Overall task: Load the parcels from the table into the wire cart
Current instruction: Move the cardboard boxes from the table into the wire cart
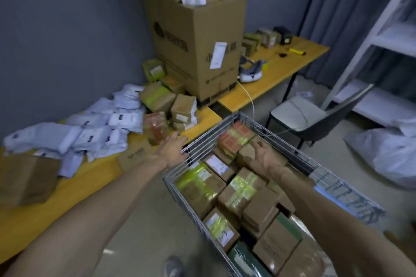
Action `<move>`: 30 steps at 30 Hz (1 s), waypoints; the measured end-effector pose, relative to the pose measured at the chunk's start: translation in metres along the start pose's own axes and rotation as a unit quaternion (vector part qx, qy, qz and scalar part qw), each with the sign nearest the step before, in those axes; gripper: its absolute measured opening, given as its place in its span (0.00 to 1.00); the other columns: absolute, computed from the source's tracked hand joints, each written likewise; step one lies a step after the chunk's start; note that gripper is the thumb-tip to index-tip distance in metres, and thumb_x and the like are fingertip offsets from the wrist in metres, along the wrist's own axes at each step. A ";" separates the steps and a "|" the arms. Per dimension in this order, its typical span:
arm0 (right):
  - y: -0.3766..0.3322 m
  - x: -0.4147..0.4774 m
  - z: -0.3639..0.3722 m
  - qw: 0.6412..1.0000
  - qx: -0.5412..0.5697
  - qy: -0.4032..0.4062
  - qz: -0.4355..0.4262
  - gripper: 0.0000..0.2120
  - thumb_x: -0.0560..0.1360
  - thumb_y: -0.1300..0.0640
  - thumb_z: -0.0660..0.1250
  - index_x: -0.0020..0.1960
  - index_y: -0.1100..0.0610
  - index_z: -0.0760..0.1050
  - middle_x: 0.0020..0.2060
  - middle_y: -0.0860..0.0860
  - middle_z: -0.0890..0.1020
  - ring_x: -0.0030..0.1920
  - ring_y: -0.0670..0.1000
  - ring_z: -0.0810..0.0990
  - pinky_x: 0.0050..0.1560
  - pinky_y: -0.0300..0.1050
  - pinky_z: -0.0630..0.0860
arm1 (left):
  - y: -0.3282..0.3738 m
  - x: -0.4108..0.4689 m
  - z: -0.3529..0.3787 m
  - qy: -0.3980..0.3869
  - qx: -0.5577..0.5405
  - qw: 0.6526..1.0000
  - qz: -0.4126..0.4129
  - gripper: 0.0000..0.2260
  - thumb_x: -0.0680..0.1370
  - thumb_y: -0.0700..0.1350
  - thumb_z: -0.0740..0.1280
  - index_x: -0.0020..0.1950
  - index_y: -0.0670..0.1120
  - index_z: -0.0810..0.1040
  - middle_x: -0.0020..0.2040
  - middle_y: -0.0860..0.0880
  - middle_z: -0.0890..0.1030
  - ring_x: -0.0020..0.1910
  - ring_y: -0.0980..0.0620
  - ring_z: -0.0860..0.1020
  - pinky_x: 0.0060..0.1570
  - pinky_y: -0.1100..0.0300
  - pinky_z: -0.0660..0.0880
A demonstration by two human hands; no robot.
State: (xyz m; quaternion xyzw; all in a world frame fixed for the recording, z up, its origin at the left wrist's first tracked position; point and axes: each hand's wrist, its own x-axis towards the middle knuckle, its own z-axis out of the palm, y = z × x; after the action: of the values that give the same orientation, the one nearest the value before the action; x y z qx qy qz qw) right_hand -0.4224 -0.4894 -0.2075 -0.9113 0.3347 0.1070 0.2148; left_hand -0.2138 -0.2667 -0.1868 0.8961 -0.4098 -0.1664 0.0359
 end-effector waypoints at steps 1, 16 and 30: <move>-0.012 0.006 -0.005 1.000 0.009 0.003 -0.007 0.31 0.79 0.45 0.62 0.78 0.53 0.57 0.74 0.58 0.63 0.72 0.59 0.63 0.72 0.49 0.63 | -0.011 -0.009 -0.009 0.016 0.002 1.000 -0.011 0.28 0.77 0.54 0.68 0.74 0.47 0.66 0.72 0.43 0.63 0.70 0.39 0.67 0.67 0.47 0.68; -0.274 0.012 -0.071 0.978 0.008 0.074 -0.197 0.33 0.79 0.43 0.63 0.78 0.53 0.56 0.73 0.56 0.60 0.72 0.62 0.61 0.69 0.60 0.66 | -0.180 -0.148 -0.134 0.148 0.023 0.978 -0.147 0.27 0.81 0.54 0.63 0.77 0.47 0.61 0.76 0.42 0.59 0.73 0.40 0.63 0.71 0.51 0.62; -0.381 0.011 -0.059 0.974 -0.006 0.129 -0.184 0.31 0.79 0.45 0.64 0.78 0.50 0.57 0.73 0.57 0.61 0.71 0.61 0.63 0.69 0.59 0.66 | -0.299 -0.167 -0.162 0.153 0.001 0.976 -0.157 0.28 0.80 0.56 0.64 0.77 0.49 0.60 0.74 0.42 0.61 0.72 0.40 0.65 0.70 0.49 0.64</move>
State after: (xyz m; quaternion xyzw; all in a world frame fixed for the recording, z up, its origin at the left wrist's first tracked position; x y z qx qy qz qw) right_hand -0.1611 -0.2624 -0.0372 -0.9646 0.1858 -0.0508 0.1801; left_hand -0.0463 0.0446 -0.0491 0.9641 -0.2541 -0.0308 0.0707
